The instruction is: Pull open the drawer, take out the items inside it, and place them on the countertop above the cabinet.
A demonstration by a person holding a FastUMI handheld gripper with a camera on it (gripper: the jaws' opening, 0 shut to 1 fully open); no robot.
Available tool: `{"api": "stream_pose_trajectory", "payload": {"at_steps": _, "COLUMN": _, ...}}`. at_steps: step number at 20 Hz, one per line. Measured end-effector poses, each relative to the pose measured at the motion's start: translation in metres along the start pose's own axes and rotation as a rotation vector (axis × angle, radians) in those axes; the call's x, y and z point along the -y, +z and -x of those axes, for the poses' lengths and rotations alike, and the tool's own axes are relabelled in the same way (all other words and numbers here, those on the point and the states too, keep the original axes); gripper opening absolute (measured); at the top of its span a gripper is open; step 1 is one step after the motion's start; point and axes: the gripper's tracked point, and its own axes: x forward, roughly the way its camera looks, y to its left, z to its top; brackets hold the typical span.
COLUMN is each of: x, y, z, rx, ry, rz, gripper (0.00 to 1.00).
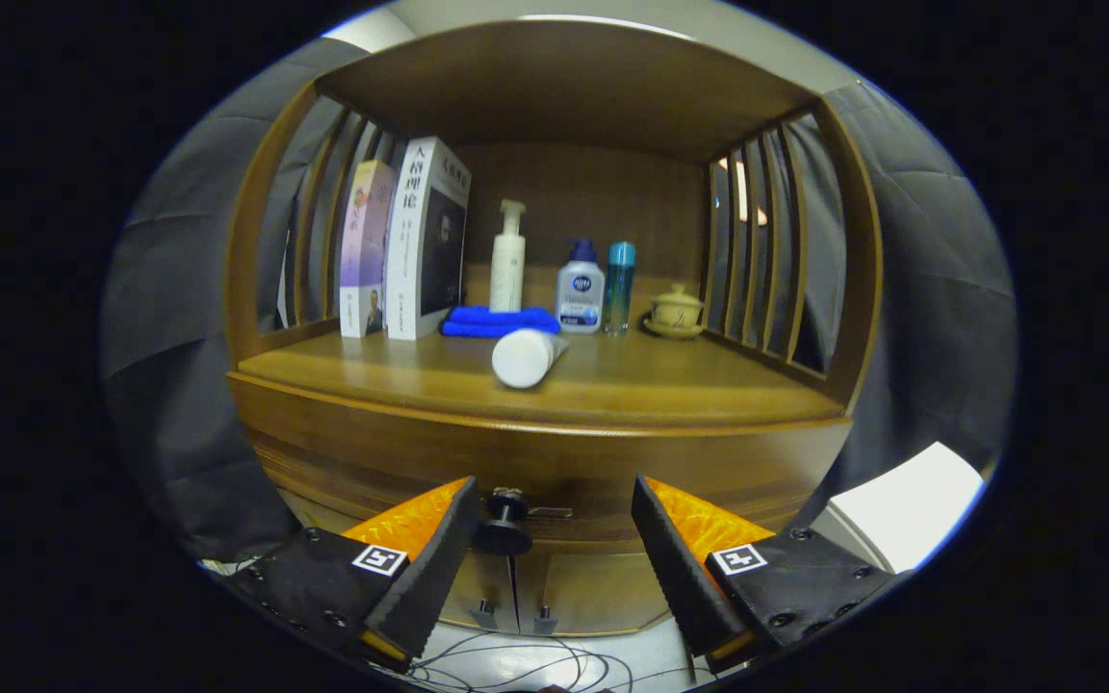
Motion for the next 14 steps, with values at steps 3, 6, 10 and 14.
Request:
{"api": "stream_pose_trajectory", "payload": {"at_steps": 3, "x": 0.001, "y": 0.034, "z": 0.034, "rx": 0.066, "ry": 0.009, "rz": -0.057, "gripper": 0.99}}
{"api": "stream_pose_trajectory", "payload": {"at_steps": 6, "x": 0.005, "y": 0.063, "z": 0.063, "rx": 0.108, "ry": 0.034, "rz": -0.099, "gripper": 0.99}}
{"api": "stream_pose_trajectory", "payload": {"at_steps": 10, "x": 0.012, "y": 0.098, "z": 0.103, "rx": 0.195, "ry": 0.068, "rz": -0.124, "gripper": 0.99}}
{"api": "stream_pose_trajectory", "payload": {"at_steps": 14, "x": 0.012, "y": 0.138, "z": 0.140, "rx": 0.286, "ry": 0.065, "rz": -0.121, "gripper": 0.99}}
